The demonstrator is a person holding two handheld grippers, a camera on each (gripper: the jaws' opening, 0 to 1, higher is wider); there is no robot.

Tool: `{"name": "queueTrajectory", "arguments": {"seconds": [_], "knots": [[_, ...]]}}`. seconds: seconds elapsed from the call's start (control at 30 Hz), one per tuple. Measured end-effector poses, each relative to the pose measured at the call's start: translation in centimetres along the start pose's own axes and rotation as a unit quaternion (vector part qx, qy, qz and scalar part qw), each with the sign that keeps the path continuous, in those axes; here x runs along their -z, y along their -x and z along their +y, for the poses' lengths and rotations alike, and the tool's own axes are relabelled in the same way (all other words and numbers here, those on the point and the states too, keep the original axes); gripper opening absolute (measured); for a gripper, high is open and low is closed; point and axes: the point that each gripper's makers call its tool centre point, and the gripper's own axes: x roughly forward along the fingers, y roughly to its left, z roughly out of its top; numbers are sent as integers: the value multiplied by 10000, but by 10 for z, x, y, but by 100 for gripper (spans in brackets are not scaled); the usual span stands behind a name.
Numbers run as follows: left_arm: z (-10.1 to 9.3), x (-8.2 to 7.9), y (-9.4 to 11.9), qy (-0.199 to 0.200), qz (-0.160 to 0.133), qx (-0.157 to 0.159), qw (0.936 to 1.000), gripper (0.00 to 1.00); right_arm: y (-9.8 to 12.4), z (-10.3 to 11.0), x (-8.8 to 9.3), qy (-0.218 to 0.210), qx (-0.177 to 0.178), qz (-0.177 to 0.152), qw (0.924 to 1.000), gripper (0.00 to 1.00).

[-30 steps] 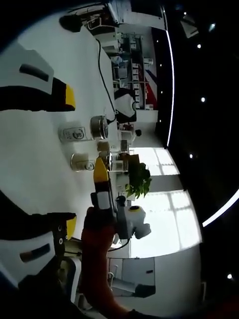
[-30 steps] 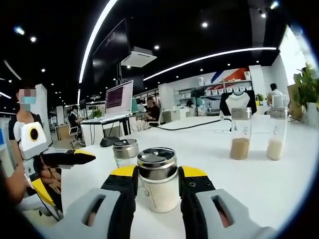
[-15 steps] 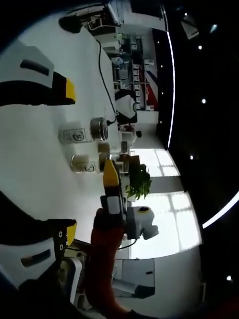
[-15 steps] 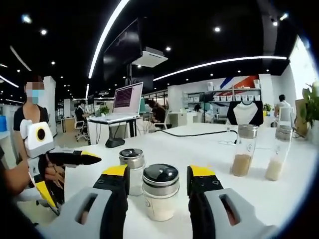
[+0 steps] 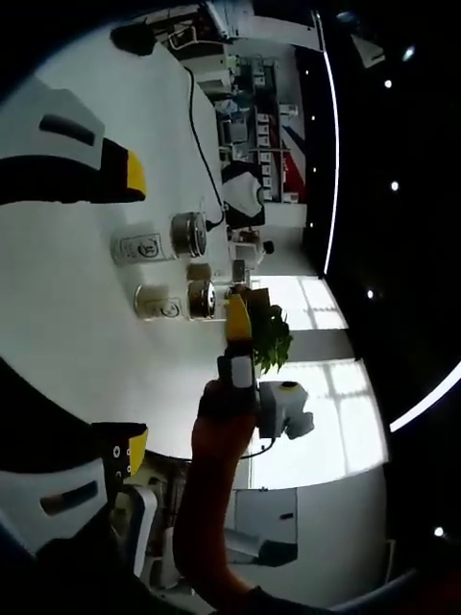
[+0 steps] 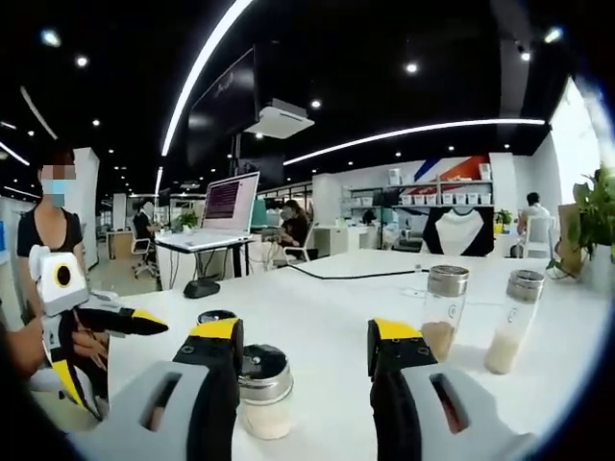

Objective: Rotate the seasoning bottle until the label or dispensing opening points toward the visible target arrow and the bottle remains upright within the marked orientation range

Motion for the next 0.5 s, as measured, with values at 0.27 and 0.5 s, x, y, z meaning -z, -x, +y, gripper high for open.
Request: {"name": "queueTrajectory", "arguments": {"seconds": [0.27, 0.5], "knots": [[4, -3, 3, 74, -82, -61, 9999, 100, -10, -35, 1, 19, 438, 56, 9990, 56], [8, -9, 7, 93, -205, -149, 9996, 100, -19, -51, 7, 129, 596, 191, 9980, 61]]}}
